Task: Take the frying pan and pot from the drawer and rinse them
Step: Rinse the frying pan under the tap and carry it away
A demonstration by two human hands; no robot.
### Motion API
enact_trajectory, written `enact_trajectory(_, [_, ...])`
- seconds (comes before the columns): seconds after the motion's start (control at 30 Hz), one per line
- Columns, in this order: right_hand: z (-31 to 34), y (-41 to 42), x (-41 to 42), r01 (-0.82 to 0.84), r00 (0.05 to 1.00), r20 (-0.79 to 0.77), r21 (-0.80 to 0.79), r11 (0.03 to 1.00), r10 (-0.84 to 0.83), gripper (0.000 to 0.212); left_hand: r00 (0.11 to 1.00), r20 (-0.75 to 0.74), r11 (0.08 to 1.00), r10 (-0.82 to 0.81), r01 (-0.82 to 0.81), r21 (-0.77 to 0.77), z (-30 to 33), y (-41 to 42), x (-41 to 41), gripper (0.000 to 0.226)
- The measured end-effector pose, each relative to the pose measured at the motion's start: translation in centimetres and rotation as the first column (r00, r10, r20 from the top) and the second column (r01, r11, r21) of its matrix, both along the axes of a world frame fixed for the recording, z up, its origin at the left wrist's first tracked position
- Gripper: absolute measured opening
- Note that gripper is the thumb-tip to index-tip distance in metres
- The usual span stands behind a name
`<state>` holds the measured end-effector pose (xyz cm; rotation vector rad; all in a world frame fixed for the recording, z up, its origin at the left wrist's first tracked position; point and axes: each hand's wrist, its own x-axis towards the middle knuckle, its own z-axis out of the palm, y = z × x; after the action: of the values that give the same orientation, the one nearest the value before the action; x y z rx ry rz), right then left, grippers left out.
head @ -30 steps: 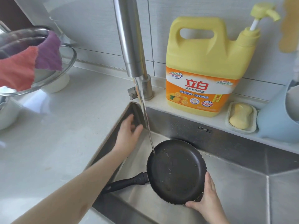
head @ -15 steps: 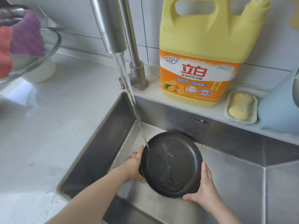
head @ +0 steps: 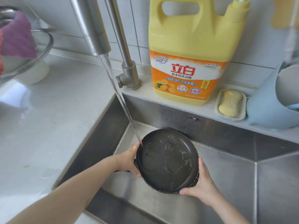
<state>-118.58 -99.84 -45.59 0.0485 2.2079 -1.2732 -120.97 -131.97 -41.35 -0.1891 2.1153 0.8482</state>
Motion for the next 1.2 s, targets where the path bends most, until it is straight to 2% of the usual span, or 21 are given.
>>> enact_trajectory(0.13, [1.6, 0.5, 0.9, 0.039, 0.998, 0.044, -0.075, 0.996, -0.035, 0.155, 0.993, 0.005, 0.991, -0.116, 0.116, -0.06, 3.8, -0.4, -1.4, 0.138])
enact_trajectory(0.27, [5.2, 0.9, 1.5, 0.112, 0.993, 0.051, -0.177, 0.978, -0.104, 0.152, 0.993, 0.005, 0.992, -0.117, 0.118, -0.035, 6.5, -0.1, -1.4, 0.141])
enact_trajectory(0.43, [10.5, 1.2, 1.9, 0.154, 0.988, 0.011, -0.216, 0.964, -0.155, 0.123, 0.988, -0.026, 0.989, -0.149, 0.15, 0.01, 10.4, 1.0, -1.2, 0.129])
enact_trajectory(0.5, [12.0, 1.1, 2.0, 0.158, 0.987, 0.011, -0.212, 0.964, -0.159, 0.119, 0.987, -0.024, 0.988, -0.157, 0.157, 0.0, 11.4, 0.8, -0.9, 0.129])
enact_trajectory(0.7, [14.7, 0.1, 2.6, 0.049, 0.998, -0.034, -0.215, 0.975, -0.057, 0.14, 0.992, -0.12, 0.997, -0.04, 0.032, -0.069, 14.5, -1.9, 1.5, 0.146])
enact_trajectory(0.9, [17.5, -2.4, 3.6, 0.009, 0.998, -0.052, -0.278, 0.961, -0.024, 0.135, 0.961, -0.276, 0.987, 0.031, -0.072, -0.141, 19.0, -3.8, 5.1, 0.144])
enact_trajectory(1.0, [18.9, -3.9, 4.3, -0.008, 0.996, -0.083, -0.289, 0.957, -0.016, 0.142, 0.938, -0.346, 0.995, 0.023, -0.056, -0.087, 23.3, -3.4, 6.1, 0.139])
enact_trajectory(1.07, [19.8, -4.6, 4.2, -0.041, 0.992, -0.123, -0.243, 0.969, 0.011, 0.152, 0.904, -0.425, 0.993, 0.056, -0.094, -0.07, 25.0, -3.2, 7.0, 0.133])
enact_trajectory(1.2, [22.8, -4.7, 1.8, -0.158, 0.97, -0.205, -0.125, 0.98, 0.13, 0.153, 0.843, -0.502, 0.981, 0.192, -0.183, 0.069, 24.7, -3.1, 8.9, 0.131])
